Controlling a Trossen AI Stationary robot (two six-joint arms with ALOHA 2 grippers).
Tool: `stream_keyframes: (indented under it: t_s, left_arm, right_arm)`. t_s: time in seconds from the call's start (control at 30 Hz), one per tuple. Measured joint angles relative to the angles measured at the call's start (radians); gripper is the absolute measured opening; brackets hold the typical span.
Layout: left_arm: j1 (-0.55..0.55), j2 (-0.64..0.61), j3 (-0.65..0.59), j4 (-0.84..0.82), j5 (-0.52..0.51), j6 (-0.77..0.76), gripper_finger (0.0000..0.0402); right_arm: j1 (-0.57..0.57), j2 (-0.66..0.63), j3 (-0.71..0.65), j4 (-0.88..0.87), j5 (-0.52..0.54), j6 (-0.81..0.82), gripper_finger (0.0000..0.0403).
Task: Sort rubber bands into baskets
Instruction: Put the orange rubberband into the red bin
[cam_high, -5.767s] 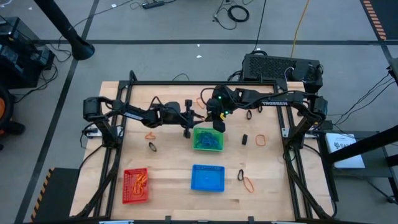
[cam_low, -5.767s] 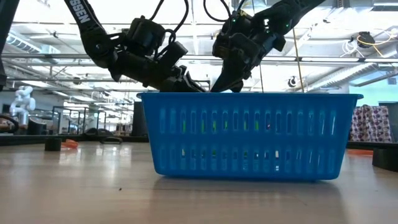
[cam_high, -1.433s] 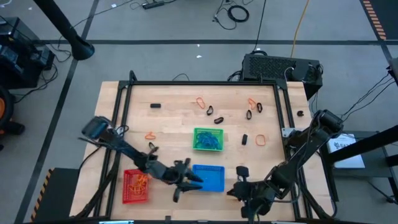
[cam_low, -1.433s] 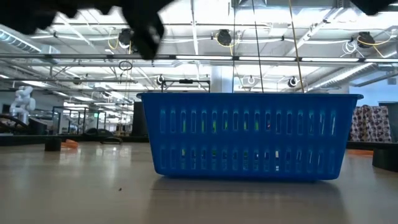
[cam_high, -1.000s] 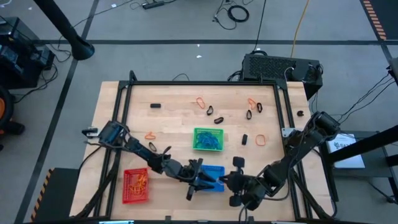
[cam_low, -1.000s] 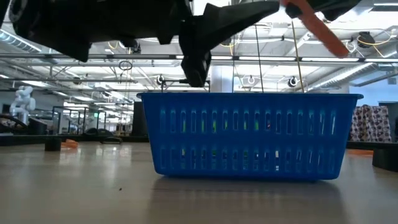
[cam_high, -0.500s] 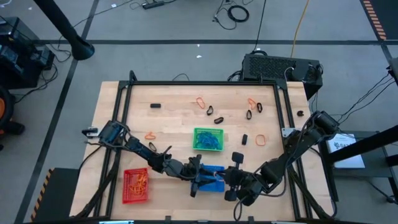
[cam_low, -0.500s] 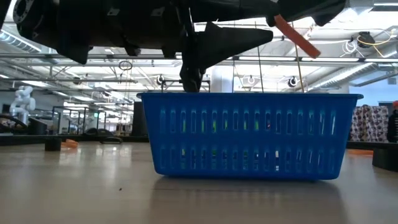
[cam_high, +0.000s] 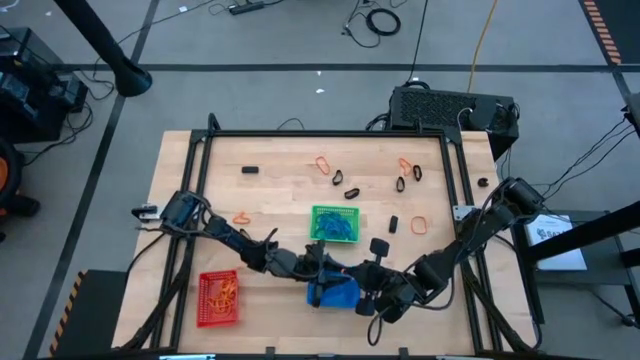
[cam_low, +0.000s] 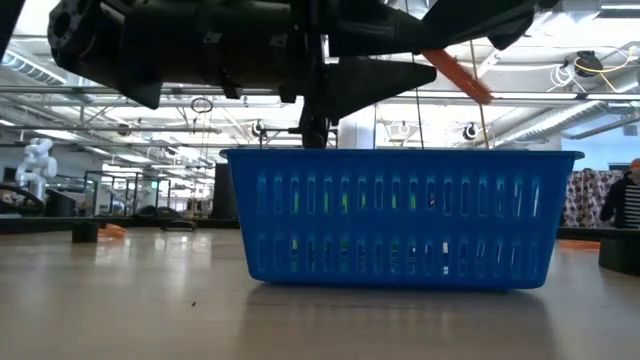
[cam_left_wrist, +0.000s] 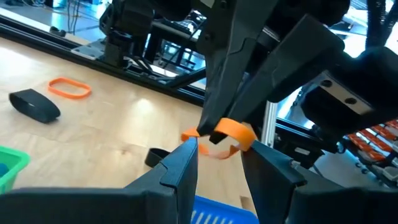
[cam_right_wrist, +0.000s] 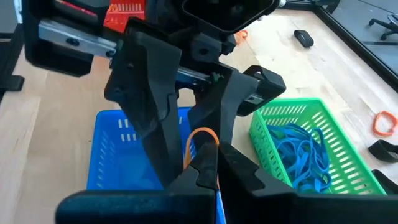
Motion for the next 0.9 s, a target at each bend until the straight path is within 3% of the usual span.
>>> stream_keyframes:
  t_s: [0.23, 0.53, 0.73, 0.9]
  left_arm:
    - [0.012, -0.001, 0.000, -0.011, 0.000, 0.007, 0.0116]
    - [0.011, -0.001, -0.001, -0.042, 0.000, 0.084, 0.0010]
    - [0.011, -0.001, -0.001, -0.054, 0.001, 0.097, 0.0004]
    - [0.009, -0.001, -0.001, -0.056, 0.023, 0.096, 0.0003]
  right_arm:
    - [0.000, 0.000, 0.000, 0.000, -0.005, -0.001, 0.0000]
    - [0.000, -0.001, 0.000, -0.010, -0.076, -0.021, 0.0000]
    - [0.001, -0.001, 0.000, -0.011, -0.103, -0.041, 0.0002]
    - [0.001, -0.001, 0.000, -0.032, -0.110, -0.050, 0.0040]
